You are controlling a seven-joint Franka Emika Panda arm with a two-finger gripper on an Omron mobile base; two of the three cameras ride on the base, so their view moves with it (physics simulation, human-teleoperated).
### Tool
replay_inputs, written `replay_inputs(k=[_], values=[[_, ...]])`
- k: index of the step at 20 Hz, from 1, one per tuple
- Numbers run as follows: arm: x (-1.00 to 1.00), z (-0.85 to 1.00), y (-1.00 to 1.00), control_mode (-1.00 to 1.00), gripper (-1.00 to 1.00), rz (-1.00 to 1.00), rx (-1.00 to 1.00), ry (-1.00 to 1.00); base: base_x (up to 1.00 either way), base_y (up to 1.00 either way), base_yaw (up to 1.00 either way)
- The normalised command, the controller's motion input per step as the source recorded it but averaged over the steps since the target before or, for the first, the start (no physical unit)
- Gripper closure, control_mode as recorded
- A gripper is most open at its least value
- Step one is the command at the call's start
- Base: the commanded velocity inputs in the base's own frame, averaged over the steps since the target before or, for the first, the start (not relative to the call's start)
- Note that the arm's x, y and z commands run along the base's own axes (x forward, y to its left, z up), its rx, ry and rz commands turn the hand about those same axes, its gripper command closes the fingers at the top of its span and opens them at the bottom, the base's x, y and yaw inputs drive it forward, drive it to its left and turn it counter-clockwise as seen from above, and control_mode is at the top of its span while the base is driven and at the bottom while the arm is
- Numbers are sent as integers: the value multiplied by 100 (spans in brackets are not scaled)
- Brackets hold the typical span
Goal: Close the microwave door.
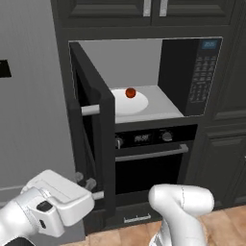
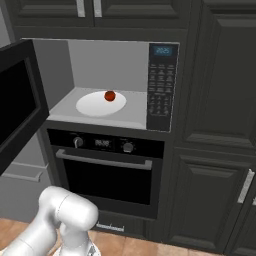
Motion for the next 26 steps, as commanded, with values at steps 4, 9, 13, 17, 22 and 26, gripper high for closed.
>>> replay_inputs(k=[4,9,13,17,22,26], values=[[47,-23,-53,-100,-100,0,2,0,0,0,0],[78,-27,-32,-100,-100,0,1,0,0,0,0],[92,-40,-16,-100,-100,0,0,0,0,0,0],[100,-37,-57,-100,-100,0,0,0,0,0,0],[98,-33,-57,-100,-100,0,0,0,0,0,0],[96,-30,-75,-100,-100,0,0,0,0,0,0]])
